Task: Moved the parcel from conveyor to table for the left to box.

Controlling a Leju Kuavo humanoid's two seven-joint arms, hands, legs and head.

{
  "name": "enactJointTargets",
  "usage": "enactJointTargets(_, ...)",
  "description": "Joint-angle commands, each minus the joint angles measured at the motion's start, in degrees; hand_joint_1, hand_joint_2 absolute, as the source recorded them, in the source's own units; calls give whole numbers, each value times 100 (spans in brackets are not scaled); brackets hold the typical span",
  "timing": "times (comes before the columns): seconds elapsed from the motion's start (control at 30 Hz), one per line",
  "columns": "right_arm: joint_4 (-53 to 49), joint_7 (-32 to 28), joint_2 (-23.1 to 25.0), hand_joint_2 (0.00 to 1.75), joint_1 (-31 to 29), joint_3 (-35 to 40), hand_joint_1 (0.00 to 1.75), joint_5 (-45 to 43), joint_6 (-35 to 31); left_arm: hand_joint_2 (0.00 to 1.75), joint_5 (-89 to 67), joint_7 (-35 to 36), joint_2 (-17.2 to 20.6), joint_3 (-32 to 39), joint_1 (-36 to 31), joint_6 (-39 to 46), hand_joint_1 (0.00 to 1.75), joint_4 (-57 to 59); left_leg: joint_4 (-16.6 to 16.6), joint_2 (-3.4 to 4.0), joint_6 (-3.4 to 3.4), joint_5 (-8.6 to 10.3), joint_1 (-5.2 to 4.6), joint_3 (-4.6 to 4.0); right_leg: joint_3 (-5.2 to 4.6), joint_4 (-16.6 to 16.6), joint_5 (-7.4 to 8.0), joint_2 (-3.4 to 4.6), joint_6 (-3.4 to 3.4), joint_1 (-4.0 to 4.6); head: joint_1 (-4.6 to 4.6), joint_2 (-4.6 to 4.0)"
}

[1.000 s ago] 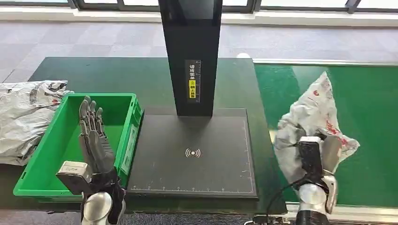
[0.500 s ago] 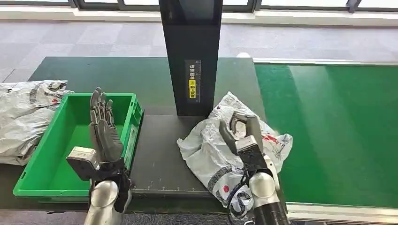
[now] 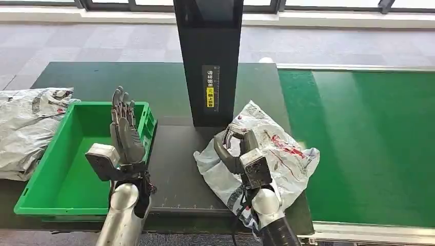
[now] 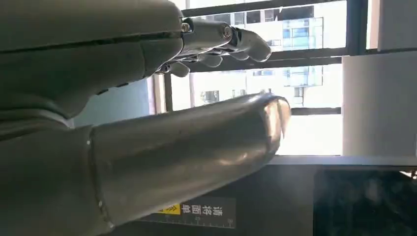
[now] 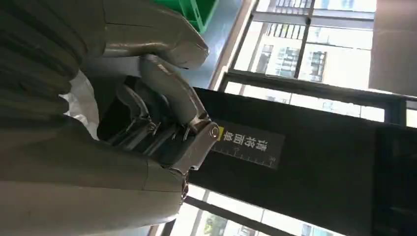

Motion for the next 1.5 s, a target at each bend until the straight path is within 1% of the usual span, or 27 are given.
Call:
enactJointTargets(0.03,-323,-64,39,175,348,-560,0,-60,134,0,78,2,33,-147,-129,153,0,195,-7,-13,0,0,3,11,17,-10,-5,-21,-5,5,0,0)
enactJointTargets(0.2,-410,-74,94,175,363,-569,0,27,102,0,92,15,78,-194,-133,163,0,209,-10,-5,0,1,2,14,15,-11,-3,-14,-6,4,0,0)
enactJointTargets(0.27,-1179,-74,-81,175,631,-480,0,-9,-74,0,-28,86,196,-460,-94,-139,0,162,-12,-5,0,1,3,15,16,-13,-3,-16,-6,5,0,0)
enactJointTargets(0.33,-2056,-74,-220,175,967,-501,0,74,-60,0,-815,-39,342,-865,-178,-379,0,283,-15,-15,2,1,2,16,21,-16,-8,-29,-8,5,0,0)
enactJointTargets(0.4,-2818,-74,-312,175,1263,-482,0,235,-137,0,-1717,222,370,-1134,-399,-347,0,719,-8,-46,2,4,2,5,18,-12,-14,-59,-5,5,0,0)
enactJointTargets(0.43,-3014,-74,-304,175,1318,-500,0,253,-110,0,-2158,326,373,-1247,-490,-368,0,934,-12,-44,3,3,-1,11,24,-13,-15,-57,-6,2,0,0)
enactJointTargets(0.47,-3187,-74,-314,175,1309,-492,0,208,-37,0,-2483,469,373,-1341,-594,-671,0,1222,-2,-43,3,2,0,0,13,-7,-11,-48,-2,2,0,0)
enactJointTargets(0.5,-3249,-74,-331,175,1274,-457,0,207,-41,0,-2854,501,365,-1395,-656,-574,0,1420,-7,-47,4,4,-5,2,15,-8,-13,-53,-3,-4,0,0)
enactJointTargets(0.57,-3307,-74,-408,175,1229,-339,0,213,-96,0,-3307,562,327,-1460,-747,-415,0,1734,-8,-25,4,0,-8,5,12,-10,-7,-31,-3,-6,0,0)
enactJointTargets(0.77,-3307,-74,-408,175,1229,-339,0,213,-96,0,-3307,562,327,-1460,-747,-415,0,1734,-8,4,2,-5,-3,9,6,-15,0,-12,-6,0,2,0)
enactJointTargets(1.0,-3307,-74,-408,175,1229,-339,0,213,-96,0,-3307,562,327,-1460,-747,-415,0,1734,-8,13,2,-5,-5,11,5,-10,0,-6,-4,-2,2,0)
enactJointTargets(1.03,-3324,-74,-548,175,1143,-156,0,123,-230,0,-3683,708,370,-1564,-766,-380,0,1812,-11,12,2,-5,0,16,15,-18,1,-9,-5,3,2,0)
enactJointTargets(1.07,-3365,-74,-608,175,1118,-94,0,95,-338,0,-3833,719,356,-1619,-793,-369,0,1930,-7,17,2,-5,-4,9,3,-9,1,-2,-3,-2,2,0)
enactJointTargets(1.1,-3418,-74,-669,175,1135,-41,0,23,-444,175,-4031,713,342,-1699,-817,-330,0,2078,-9,17,2,-6,-2,14,10,-14,1,-4,-5,1,2,0)
enactJointTargets(1.2,-3655,-74,-876,175,1361,116,0,-90,-645,175,-4567,813,299,-1960,-838,-253,0,2607,-14,6,3,-3,-5,16,17,-17,0,-13,-3,-3,2,0)
enactJointTargets(1.23,-3722,-74,-954,175,1414,186,0,-152,-678,175,-4954,955,285,-2164,-939,-175,0,2934,-8,-1,3,-4,-4,11,13,-14,-1,-15,-1,-2,2,0)
enactJointTargets(1.33,-3634,-74,-1053,175,1263,371,0,-250,-695,175,-5543,1169,65,-2414,-1287,38,0,4019,-15,-7,5,-2,-7,18,25,-22,-1,-22,-2,-4,2,0)
enactJointTargets(1.4,-3530,-74,-978,175,1100,369,0,-260,-604,175,-5808,1328,-74,-2588,-1582,16,0,4604,-9,2,5,-4,-9,13,15,-15,1,-12,-2,-6,2,0)
enactJointTargets(1.43,-3442,-74,-888,175,991,329,0,-231,-524,175,-6069,1549,-236,-2739,-1896,79,0,5156,-5,0,4,-3,-8,7,11,-13,2,-15,-3,-5,2,0)
enactJointTargets(1.47,-3375,-74,-858,175,934,361,0,-138,-495,175,-6690,1985,-335,-3336,-2200,-913,0,5964,-9,7,4,-1,-7,11,15,-17,6,-12,-4,-3,2,0)
enactJointTargets(1.5,-3356,-74,-845,175,920,367,0,-131,-501,175,-6682,1977,-349,-3336,-2168,-874,0,6036,0,3,3,-3,-7,1,4,-8,3,-13,-1,-5,2,0)
